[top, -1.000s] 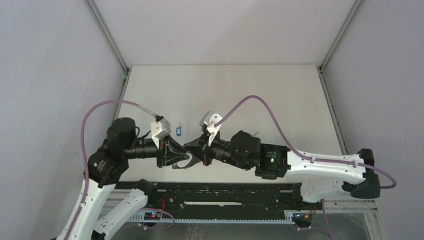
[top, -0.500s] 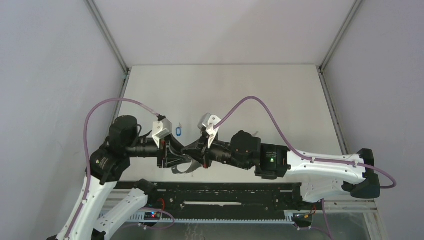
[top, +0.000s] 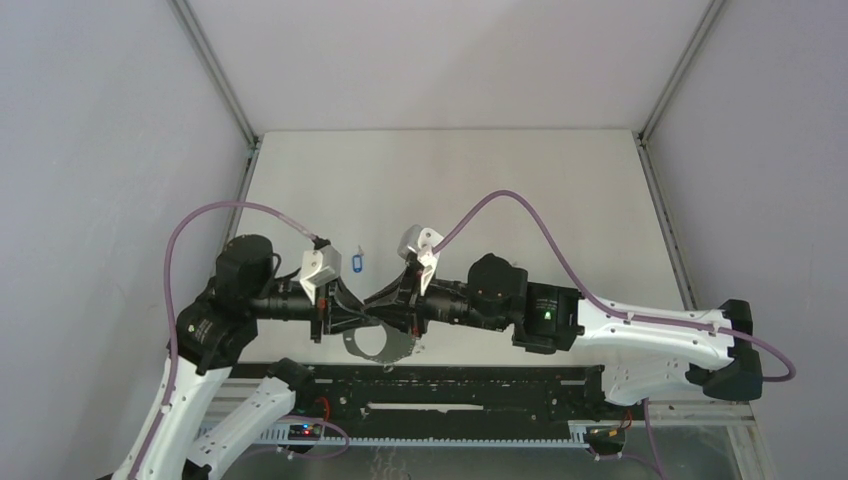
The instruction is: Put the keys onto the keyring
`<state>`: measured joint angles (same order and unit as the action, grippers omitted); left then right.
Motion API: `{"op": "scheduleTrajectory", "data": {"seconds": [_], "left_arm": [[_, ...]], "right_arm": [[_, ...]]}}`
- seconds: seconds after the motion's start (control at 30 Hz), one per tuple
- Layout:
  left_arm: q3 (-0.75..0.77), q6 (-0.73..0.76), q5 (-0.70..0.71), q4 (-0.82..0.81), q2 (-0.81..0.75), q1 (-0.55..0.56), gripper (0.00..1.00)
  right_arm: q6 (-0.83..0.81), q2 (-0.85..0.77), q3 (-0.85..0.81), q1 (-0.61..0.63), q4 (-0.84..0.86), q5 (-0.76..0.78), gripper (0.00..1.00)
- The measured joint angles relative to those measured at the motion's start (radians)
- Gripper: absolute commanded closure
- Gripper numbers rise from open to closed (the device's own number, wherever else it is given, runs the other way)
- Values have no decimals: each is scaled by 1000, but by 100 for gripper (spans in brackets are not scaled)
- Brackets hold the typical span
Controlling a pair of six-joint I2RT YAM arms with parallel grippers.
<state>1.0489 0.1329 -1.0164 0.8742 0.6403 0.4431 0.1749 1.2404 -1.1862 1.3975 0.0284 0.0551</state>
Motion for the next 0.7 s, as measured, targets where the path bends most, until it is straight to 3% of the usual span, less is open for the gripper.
{"op": "scheduleTrajectory", "data": {"seconds": [0.1,0.2,0.43,0.7], "left_arm": [[0,23,4,3,-12,0,100],[0,62,24,4,-25,0,100],[38,141,77,6,-39,0,100],[53,137,78,2,-39,0,100]], "right_arm": [[28,-17,0,-23,-2,-105,48],[51,-44,0,-38,-2,-184,39],[27,-90,0,-66,-21,-241,38],[-241,-129,0,14,-99,-129,38]]}}
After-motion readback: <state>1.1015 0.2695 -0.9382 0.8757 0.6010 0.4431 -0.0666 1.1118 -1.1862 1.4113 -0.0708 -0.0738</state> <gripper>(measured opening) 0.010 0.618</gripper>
